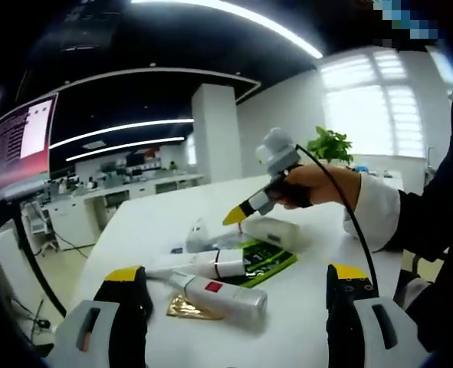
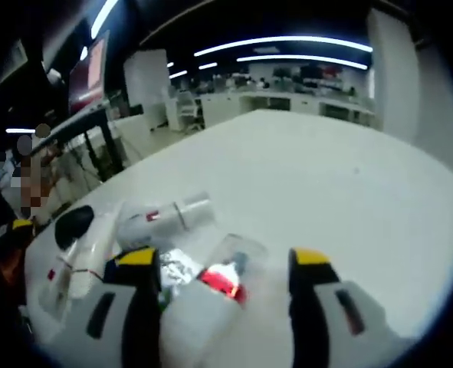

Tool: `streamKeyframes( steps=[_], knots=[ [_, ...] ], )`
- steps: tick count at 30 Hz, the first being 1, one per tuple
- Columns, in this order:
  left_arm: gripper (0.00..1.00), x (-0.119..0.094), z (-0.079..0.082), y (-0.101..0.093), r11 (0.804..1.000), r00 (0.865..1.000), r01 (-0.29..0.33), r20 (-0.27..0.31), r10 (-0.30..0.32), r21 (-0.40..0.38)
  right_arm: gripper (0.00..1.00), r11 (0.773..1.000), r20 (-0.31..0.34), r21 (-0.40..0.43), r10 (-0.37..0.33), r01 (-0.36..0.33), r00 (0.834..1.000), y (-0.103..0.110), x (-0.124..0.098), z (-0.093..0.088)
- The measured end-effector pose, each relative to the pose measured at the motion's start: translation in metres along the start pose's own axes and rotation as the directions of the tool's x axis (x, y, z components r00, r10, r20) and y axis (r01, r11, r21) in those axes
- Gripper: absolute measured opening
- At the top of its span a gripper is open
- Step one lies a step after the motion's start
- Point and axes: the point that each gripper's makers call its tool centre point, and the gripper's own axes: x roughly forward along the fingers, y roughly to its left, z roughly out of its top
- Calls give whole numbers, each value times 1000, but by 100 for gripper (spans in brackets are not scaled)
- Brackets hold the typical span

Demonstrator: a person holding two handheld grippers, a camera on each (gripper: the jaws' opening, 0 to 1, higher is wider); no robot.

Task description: Arrange the skincare products in the storage area until every visible bottle or jar stands upright without overlapping.

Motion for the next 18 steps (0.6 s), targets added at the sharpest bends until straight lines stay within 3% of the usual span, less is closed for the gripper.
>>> streamKeyframes(
  steps=[4,8,18],
  knots=[
    [100,0,-2,0,1000,1000,0,-1,-1,-7,64,1000,-9,-13,-1,1,1000,2,1,-4],
    [100,-2,4,-2,1000,1000,3,26,-2,-17,48,997,21,-75,-27,29,999,1,-2,-1],
    [100,-5,1,4,998,1000,-22,18,23,-51,52,998,31,-58,-22,24,999,6,-1,-1]
  ],
)
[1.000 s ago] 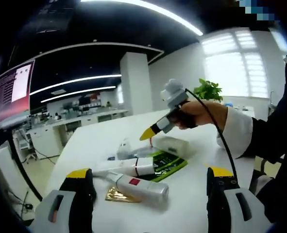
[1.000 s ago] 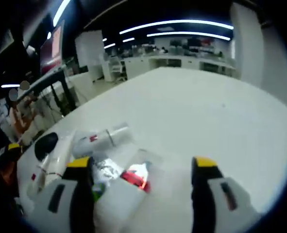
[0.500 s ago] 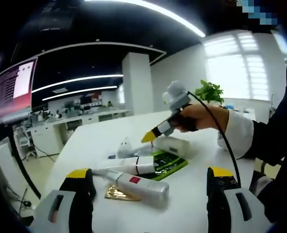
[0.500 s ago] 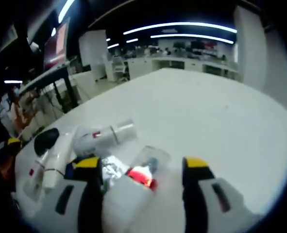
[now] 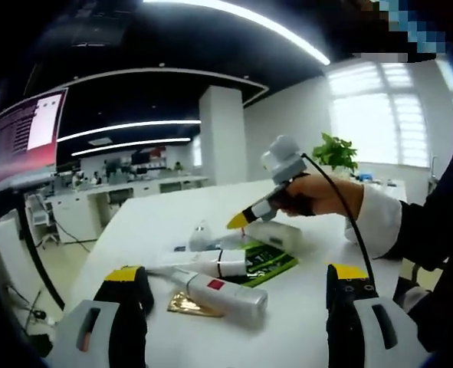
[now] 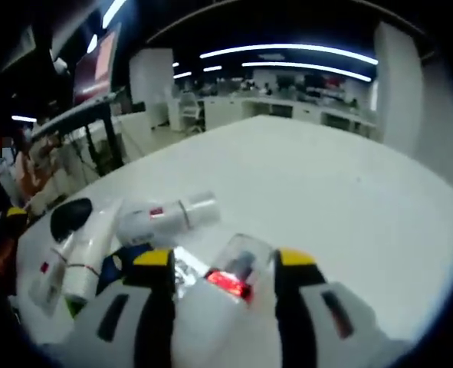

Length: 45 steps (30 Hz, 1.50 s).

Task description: Arrange the skincare products in the storage area until every visible bottle or jar stands upright without overlapping.

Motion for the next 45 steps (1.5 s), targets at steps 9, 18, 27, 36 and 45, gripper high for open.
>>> streamKeyframes(
  steps=[9,18,27,36,45],
  knots=[
    [100,-2,2,5,999,999,-37,11,37,6,55,999,-20,-27,19,-20,1000,6,-2,-3],
    [100,3,9,-3,1000,999,-13,32,14,-16,47,997,-16,-72,9,-10,1000,1,-3,0],
    [100,-3,6,0,1000,1000,-5,25,5,-19,39,985,-27,-167,40,-44,999,8,-7,2],
    [100,0,1,-2,1000,1000,2,6,-2,-7,23,973,-21,-225,53,-57,998,13,-11,3],
    [100,-4,0,-4,1000,1000,-23,-3,23,11,24,966,-29,-253,48,-54,998,13,-9,2]
  ],
)
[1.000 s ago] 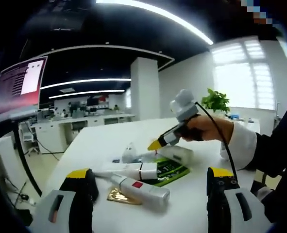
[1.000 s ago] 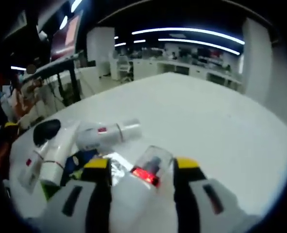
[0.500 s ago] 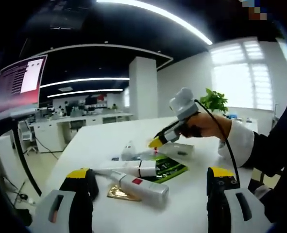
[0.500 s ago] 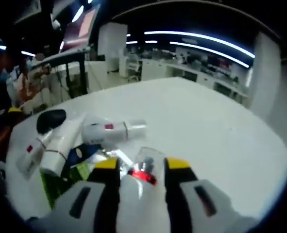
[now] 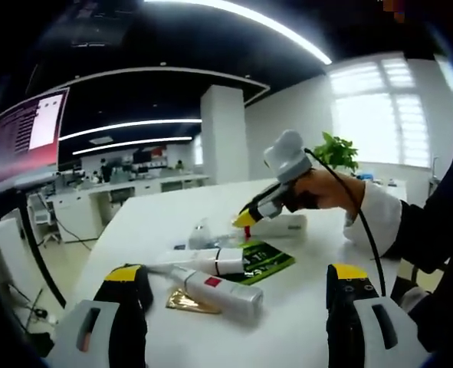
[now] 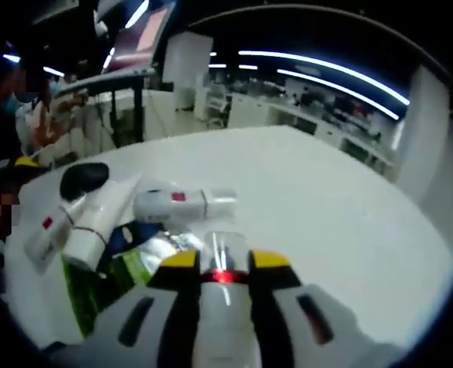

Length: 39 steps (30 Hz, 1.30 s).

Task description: Arrange the skincare products in the storage area until every visible bottle or jar stands upright without overlapping.

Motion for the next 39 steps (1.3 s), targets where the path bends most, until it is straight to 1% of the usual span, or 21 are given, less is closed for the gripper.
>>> streamKeyframes(
  steps=[3,8,13,15,18,22,25,27,30,33,37,39],
  knots=[
    [100,-3,0,2,1000,1000,-14,-5,14,20,24,1000,-5,-5,-2,2,1000,0,2,0],
    [100,-4,-4,3,1000,1000,14,-1,-14,-3,24,1000,-25,-30,-2,1,1000,-1,10,2],
    [100,-5,-10,7,1000,1000,-9,-24,8,-18,25,999,-43,-49,7,-9,999,0,13,2],
    [100,-5,-9,9,999,1000,-18,-18,17,-46,26,999,-52,-51,11,-13,999,0,15,1],
    [100,-6,-7,11,998,1000,-25,-8,24,-53,27,997,-85,-70,23,-29,996,2,17,-1],
    [100,-6,-5,12,997,999,-38,-3,38,-60,28,994,-112,-95,38,-49,993,4,21,-3],
    [100,-5,-5,9,999,1000,-28,-9,27,-46,30,992,-123,-108,48,-62,991,5,25,-5],
    [100,-5,-4,6,999,1000,-18,-7,17,-52,34,992,-126,-100,63,-76,990,7,27,-7],
    [100,-4,1,1,997,1000,11,15,-10,-74,35,993,-120,-90,69,-80,990,8,28,-6],
    [100,-3,2,-4,997,999,42,19,-41,-61,37,992,-112,-97,70,-81,991,7,29,-4],
    [100,0,-7,-3,998,999,29,-17,-30,-63,37,993,-103,-86,70,-79,992,7,31,-3],
    [100,1,-11,-5,995,998,49,-29,-52,-88,36,994,-98,-80,67,-75,993,6,31,-3]
  ],
)
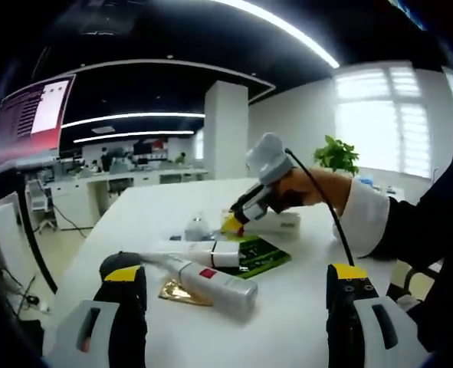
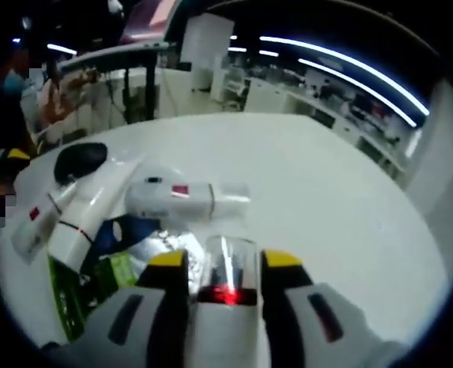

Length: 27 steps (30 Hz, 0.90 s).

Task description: Arrange the skincare products in the storage area until every visible bottle or jar stands upright without overlapping.

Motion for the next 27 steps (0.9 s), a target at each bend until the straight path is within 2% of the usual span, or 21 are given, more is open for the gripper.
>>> streamKeyframes(
  steps=[4,7,10,15,20,23,27],
  knots=[
    [100,2,0,-1,998,999,28,20,-27,-53,34,1000,7,2,-5,5,1000,-1,0,0],
    [100,0,10,-6,997,996,58,73,-54,-57,34,1000,6,9,-7,7,1000,-1,2,0],
    [100,1,12,-6,995,995,64,82,-58,-70,32,1000,1,5,-13,13,1000,-2,2,0],
    [100,6,1,-5,996,998,48,35,-46,-74,31,1000,-7,-10,-11,11,1000,-2,2,0],
    [99,7,-10,1,1000,1000,10,-19,-10,-28,29,999,-9,-50,12,-12,1000,3,-2,2],
    [99,5,-8,2,1000,1000,1,-13,-2,-19,29,999,-3,-46,12,-12,1000,4,-4,2],
    [99,5,-3,-2,999,1000,29,14,-28,-33,28,999,22,-40,13,-12,1000,4,-7,5]
  ],
)
